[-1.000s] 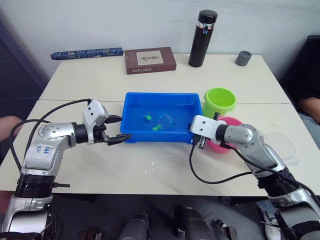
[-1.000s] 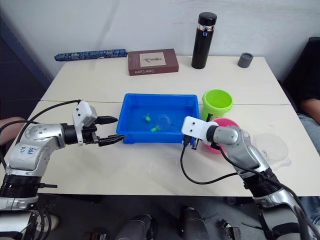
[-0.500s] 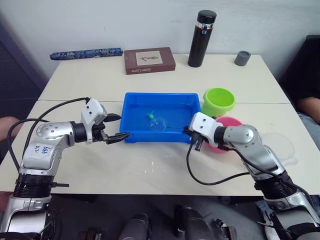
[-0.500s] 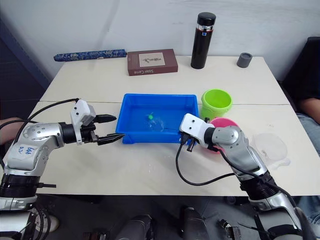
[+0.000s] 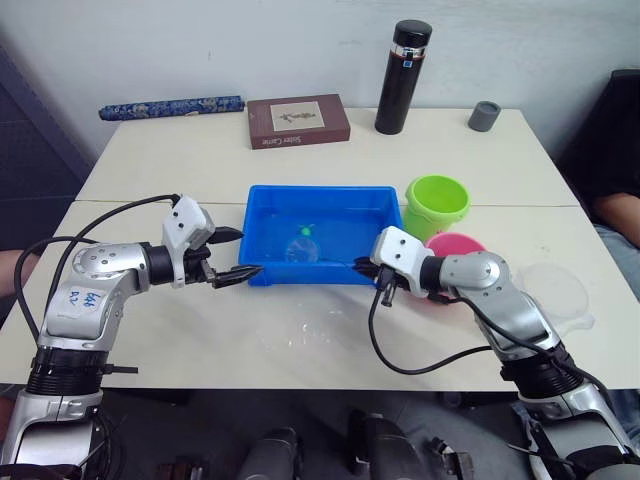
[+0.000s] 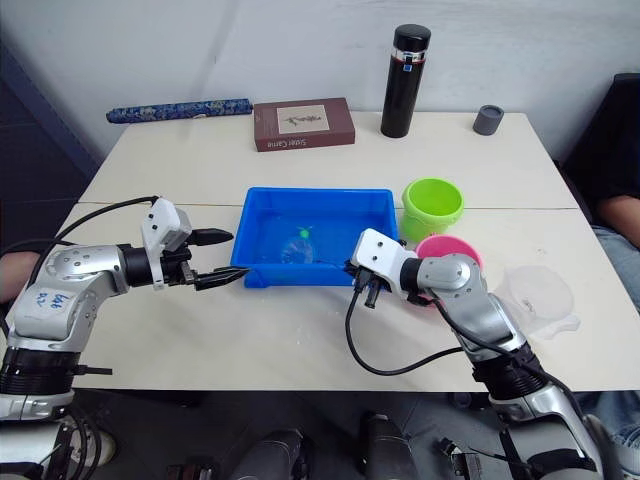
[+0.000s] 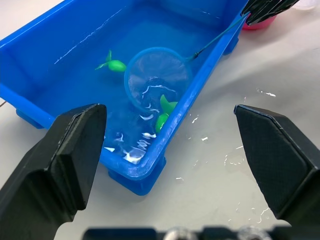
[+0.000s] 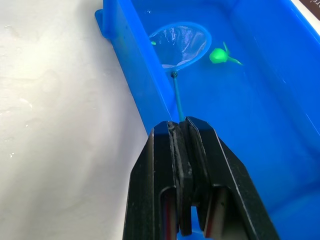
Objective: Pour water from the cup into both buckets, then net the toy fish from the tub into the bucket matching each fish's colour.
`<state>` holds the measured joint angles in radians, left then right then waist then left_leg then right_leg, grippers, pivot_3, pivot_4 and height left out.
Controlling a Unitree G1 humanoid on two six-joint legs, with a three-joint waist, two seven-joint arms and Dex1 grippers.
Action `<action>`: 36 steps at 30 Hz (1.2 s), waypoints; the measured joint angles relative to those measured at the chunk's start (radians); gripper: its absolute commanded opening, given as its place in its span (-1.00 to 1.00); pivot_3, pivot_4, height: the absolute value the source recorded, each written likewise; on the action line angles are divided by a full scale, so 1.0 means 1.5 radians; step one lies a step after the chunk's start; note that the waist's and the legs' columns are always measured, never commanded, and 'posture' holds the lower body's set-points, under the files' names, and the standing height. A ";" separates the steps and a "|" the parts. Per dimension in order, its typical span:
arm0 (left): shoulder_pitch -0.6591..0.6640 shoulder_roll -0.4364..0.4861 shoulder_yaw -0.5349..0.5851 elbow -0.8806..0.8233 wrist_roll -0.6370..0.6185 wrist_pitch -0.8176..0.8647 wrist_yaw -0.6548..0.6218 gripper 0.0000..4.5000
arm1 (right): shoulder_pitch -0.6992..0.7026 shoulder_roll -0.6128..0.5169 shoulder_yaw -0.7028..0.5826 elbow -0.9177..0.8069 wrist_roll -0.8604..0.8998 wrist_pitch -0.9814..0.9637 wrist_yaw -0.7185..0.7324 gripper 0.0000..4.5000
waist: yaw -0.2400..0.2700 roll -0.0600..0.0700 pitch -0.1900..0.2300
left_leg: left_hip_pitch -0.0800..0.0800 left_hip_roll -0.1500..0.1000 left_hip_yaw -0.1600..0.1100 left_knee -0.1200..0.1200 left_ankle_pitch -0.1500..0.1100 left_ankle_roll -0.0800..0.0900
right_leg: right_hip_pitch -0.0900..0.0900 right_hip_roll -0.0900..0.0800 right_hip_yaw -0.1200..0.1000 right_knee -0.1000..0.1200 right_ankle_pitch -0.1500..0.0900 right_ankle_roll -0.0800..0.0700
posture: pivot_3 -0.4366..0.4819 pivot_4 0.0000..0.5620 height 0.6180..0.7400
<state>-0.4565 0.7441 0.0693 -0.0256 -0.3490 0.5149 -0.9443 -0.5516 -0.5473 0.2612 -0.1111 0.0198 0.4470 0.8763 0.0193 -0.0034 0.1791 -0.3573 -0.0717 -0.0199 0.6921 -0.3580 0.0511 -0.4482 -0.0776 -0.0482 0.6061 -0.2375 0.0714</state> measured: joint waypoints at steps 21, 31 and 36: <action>0.020 0.018 0.024 -0.020 -0.005 0.015 0.004 0.96 | -0.075 0.009 0.081 0.087 -0.096 -0.152 0.014 -1.00 | -0.010 0.000 0.000 | 0.000 0.000 0.000 0.000 0.000 0.000 | 0.000 0.000 0.000 0.000 0.000 0.000 | -0.05 -0.47 1.00; 0.021 0.018 0.029 -0.027 -0.005 0.015 0.012 0.96 | -0.065 0.040 0.014 0.052 -0.006 0.020 0.015 -1.00 | -0.012 0.000 0.000 | 0.000 0.000 0.000 0.000 0.000 0.000 | 0.000 0.000 0.000 0.000 0.000 0.000 | -0.05 -0.47 1.00; 0.021 0.016 0.029 -0.026 -0.005 0.015 0.012 0.96 | -0.061 0.043 -0.021 0.047 0.010 0.091 -0.016 -1.00 | -0.013 0.000 0.000 | 0.000 0.000 0.000 -0.001 0.000 0.000 | 0.000 0.000 0.000 0.000 0.000 0.000 | -0.05 -0.47 1.00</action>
<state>-0.4255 0.7687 0.1129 -0.0640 -0.3560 0.5373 -0.9264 -0.6425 -0.4823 0.2298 -0.0400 0.0342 0.5833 0.8530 0.0001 -0.0033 0.1791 -0.3573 -0.0715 -0.0203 0.6911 -0.3580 0.0509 -0.4484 -0.0777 -0.0483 0.6059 -0.2376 0.0712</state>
